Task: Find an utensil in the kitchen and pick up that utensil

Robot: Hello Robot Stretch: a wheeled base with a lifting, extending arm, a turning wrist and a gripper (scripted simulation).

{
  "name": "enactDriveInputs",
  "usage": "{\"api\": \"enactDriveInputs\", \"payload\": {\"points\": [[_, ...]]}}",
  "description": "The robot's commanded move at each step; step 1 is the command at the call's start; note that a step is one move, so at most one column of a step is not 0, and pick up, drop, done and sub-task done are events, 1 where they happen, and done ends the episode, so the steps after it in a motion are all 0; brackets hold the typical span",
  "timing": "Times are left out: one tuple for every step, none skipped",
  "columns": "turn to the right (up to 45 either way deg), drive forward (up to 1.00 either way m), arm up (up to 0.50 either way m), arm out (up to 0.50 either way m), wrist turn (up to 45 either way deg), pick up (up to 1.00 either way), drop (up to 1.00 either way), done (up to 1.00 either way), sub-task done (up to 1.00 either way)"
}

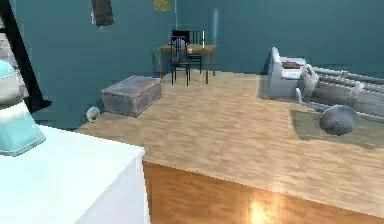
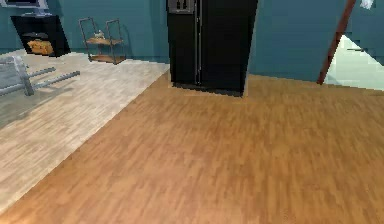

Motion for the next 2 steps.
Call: {"api": "enactDriveInputs", "payload": {"points": [[3.0,0.0,0.0,0.0,0.0,0.0,0.0,0.0,0.0],[45.0,0.0,0.0,0.0,0.0,0.0,0.0,0.0,0.0]]}}
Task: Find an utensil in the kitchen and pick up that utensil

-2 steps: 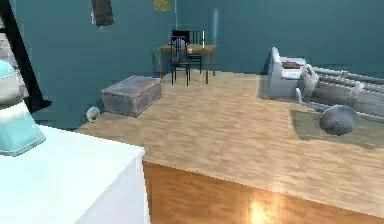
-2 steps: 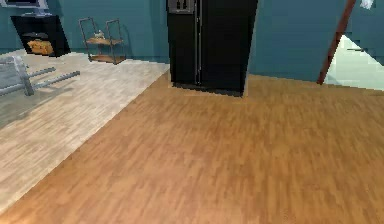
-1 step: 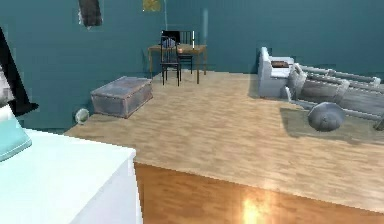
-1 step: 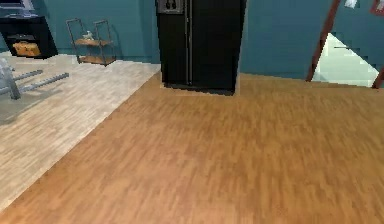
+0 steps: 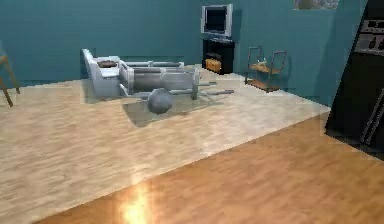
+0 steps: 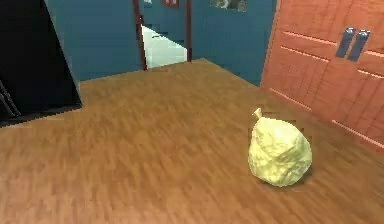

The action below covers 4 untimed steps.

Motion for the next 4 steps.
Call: {"api": "enactDriveInputs", "payload": {"points": [[45.0,0.0,0.0,0.0,0.0,0.0,0.0,0.0,0.0],[15.0,0.0,0.0,0.0,0.0,0.0,0.0,0.0,0.0],[0.0,0.2,0.0,0.0,0.0,0.0,0.0,0.0,0.0],[-45.0,0.0,0.0,0.0,0.0,0.0,0.0,0.0,0.0]]}}
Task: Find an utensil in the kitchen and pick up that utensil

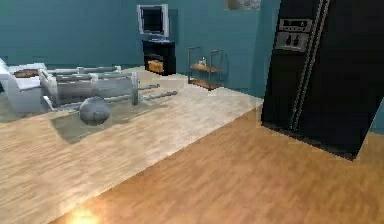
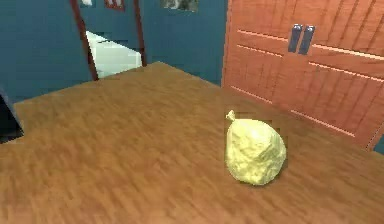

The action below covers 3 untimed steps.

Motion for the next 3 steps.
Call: {"api": "enactDriveInputs", "payload": {"points": [[-42.0,0.0,0.0,0.0,0.0,0.0,0.0,0.0,0.0],[0.0,0.8,0.0,0.0,0.0,0.0,0.0,0.0,0.0],[-42.0,0.0,0.0,0.0,0.0,0.0,0.0,0.0,0.0]]}}
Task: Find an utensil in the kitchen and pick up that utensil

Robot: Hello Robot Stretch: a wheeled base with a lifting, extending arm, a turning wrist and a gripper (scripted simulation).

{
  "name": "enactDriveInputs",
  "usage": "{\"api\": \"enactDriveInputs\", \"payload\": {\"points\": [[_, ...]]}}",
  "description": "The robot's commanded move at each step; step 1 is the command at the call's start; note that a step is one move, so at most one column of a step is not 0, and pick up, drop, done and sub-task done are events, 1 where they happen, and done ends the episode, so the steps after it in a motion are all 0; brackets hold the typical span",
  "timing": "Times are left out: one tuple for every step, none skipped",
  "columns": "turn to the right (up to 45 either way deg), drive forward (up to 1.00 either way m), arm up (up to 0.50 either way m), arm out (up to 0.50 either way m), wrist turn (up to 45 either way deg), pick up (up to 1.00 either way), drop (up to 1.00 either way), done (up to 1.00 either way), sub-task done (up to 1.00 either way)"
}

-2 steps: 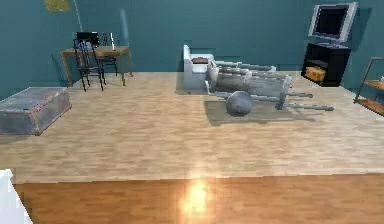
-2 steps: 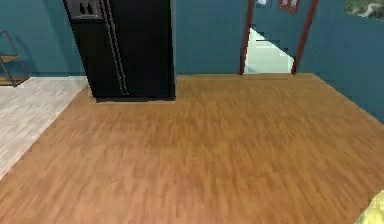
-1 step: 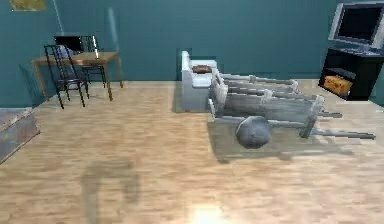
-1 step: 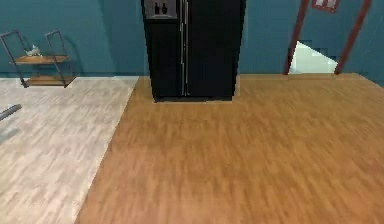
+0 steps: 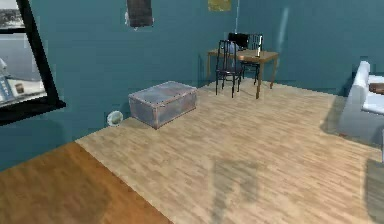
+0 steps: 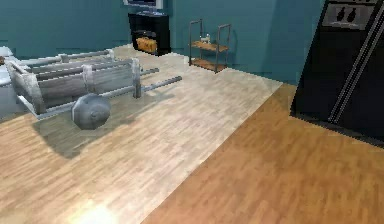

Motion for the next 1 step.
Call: {"api": "enactDriveInputs", "payload": {"points": [[0.0,0.25,0.0,0.0,0.0,0.0,0.0,0.0,0.0]]}}
